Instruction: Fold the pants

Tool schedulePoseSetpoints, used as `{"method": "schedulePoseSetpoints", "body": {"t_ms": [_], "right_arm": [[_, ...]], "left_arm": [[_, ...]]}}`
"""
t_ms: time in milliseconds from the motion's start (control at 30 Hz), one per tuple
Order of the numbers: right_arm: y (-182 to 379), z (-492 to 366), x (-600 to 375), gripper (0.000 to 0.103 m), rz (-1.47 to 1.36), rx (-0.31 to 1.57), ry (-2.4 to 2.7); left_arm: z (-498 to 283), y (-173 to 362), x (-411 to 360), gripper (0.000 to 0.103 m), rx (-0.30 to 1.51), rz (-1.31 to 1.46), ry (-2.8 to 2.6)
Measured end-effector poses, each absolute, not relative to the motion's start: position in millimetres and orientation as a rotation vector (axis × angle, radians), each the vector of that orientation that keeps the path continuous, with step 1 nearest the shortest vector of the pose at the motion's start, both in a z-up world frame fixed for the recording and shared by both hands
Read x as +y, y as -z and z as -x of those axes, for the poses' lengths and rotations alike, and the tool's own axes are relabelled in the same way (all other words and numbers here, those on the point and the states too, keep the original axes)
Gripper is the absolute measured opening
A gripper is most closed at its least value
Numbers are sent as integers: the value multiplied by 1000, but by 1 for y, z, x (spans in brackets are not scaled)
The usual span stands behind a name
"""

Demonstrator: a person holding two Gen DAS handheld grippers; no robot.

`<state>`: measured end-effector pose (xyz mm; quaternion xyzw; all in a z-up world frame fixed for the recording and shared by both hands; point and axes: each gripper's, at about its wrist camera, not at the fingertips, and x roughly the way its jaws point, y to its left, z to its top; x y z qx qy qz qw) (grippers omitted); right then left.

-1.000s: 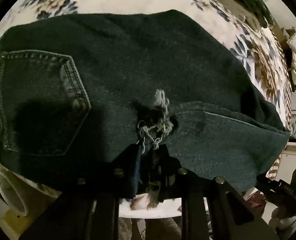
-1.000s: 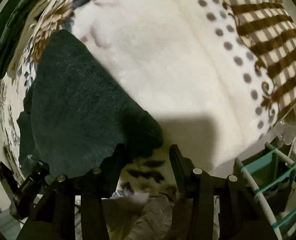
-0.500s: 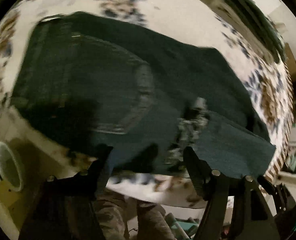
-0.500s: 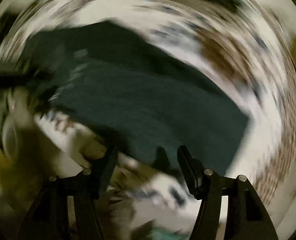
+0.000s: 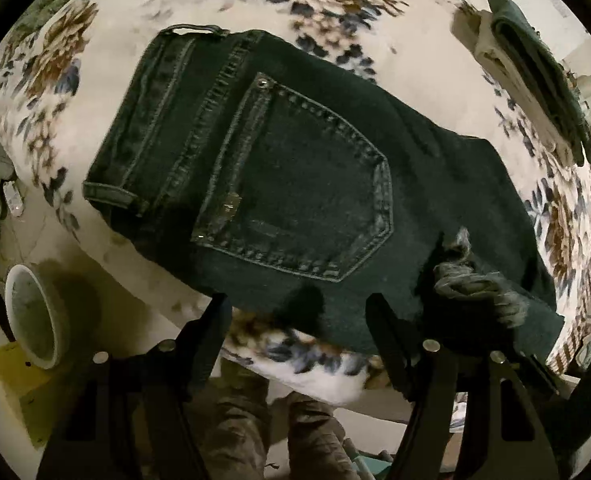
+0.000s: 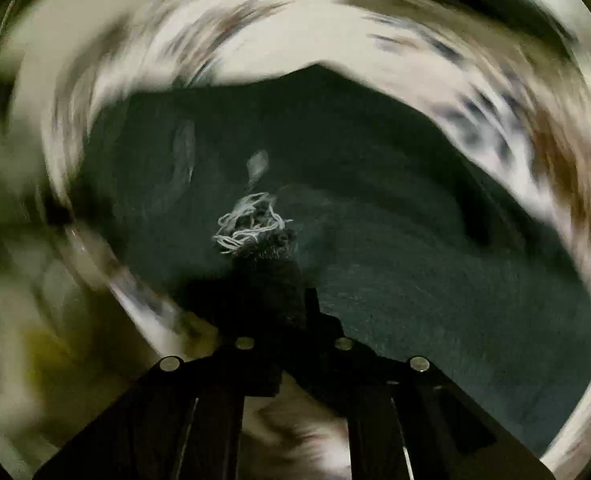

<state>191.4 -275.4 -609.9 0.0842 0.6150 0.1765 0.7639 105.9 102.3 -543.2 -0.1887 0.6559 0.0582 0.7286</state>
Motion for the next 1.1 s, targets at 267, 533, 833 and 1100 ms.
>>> {"method": "schedulePoseSetpoints", "body": {"t_ms": [267,533,833,1100], "right_arm": [[540,-165,-457,8,-737,1097,3],[515,-53,-635,8,-899,879,391],[557,35,-769,9,-1081,703,663],[623,80,-789,54,-1375,749,579]], "left_arm": [[-117,534,71,67,1435,398,-71],[-140,537,-8,67,1437,366,42],[-153,547,-108,67,1466,253,197],[-151,551,-171,67,1485,159,293]]}}
